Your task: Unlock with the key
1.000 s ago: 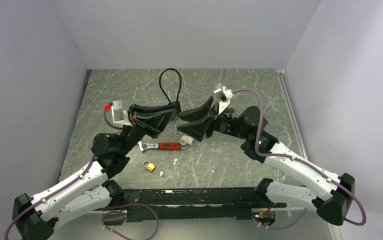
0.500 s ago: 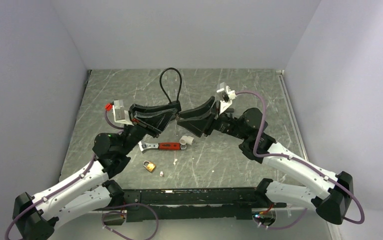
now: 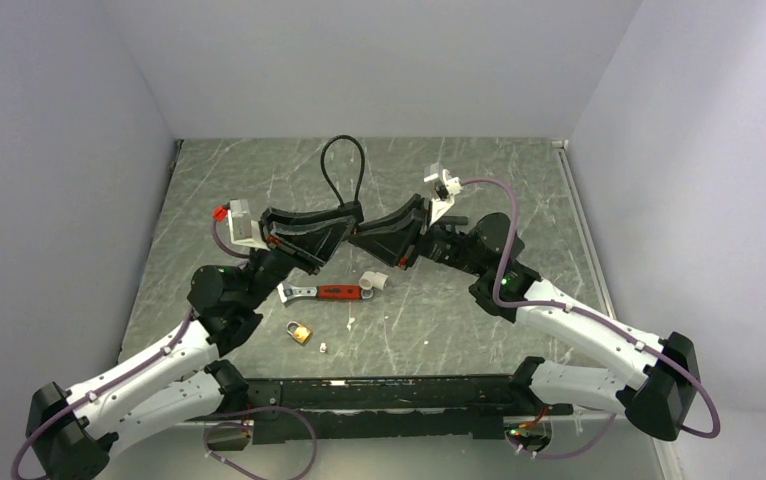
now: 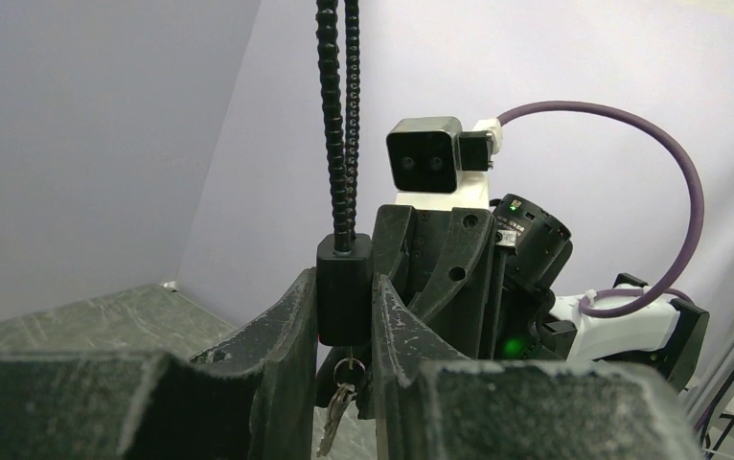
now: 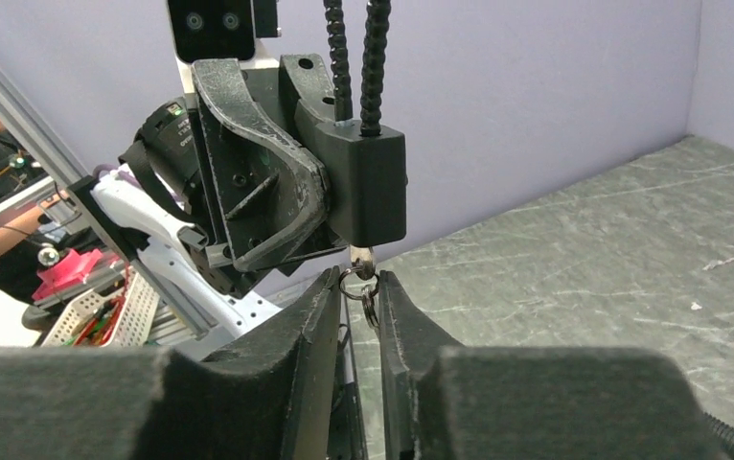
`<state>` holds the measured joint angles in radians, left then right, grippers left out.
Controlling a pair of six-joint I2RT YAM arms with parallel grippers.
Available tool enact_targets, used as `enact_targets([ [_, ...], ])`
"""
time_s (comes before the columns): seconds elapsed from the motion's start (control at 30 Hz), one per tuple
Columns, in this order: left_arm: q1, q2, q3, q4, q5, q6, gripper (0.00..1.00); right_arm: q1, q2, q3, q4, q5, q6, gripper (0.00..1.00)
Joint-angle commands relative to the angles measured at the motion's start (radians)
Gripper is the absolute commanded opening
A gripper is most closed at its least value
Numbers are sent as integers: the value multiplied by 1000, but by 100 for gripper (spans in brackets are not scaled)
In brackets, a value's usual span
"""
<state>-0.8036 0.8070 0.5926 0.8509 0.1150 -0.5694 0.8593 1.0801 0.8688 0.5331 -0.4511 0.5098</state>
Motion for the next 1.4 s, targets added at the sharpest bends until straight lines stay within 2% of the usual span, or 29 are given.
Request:
enact_targets([
  [0.0, 3, -9, -7, 73, -14, -10, 0, 1, -1, 45, 81, -5, 13, 20],
  [0.07, 3, -8, -9, 75, -15, -9, 0, 1, 3, 50, 83, -12, 17, 15],
  [0.23, 3, -5, -21, 81, -21, -7, 0, 1, 4, 50, 98, -19, 30, 10],
  [0.33, 3, -4, -26, 82, -22, -10, 0, 1, 3, 52, 99, -20, 34, 0],
  [0.6, 3, 4, -69, 119, 5, -28, 0, 1, -3, 64, 129, -39, 53, 0],
  [0.97, 3, -17, -94, 97, 10, -32, 0, 1, 1, 97, 55, -26, 34, 0],
  [1.13, 3, -15, -97, 108, 13, -37, 0, 1, 12, 88, 106, -60, 64, 16],
  [1.37, 3, -27, -91, 102, 8, -30, 0, 0, 24, 89, 136, -96, 88, 21],
])
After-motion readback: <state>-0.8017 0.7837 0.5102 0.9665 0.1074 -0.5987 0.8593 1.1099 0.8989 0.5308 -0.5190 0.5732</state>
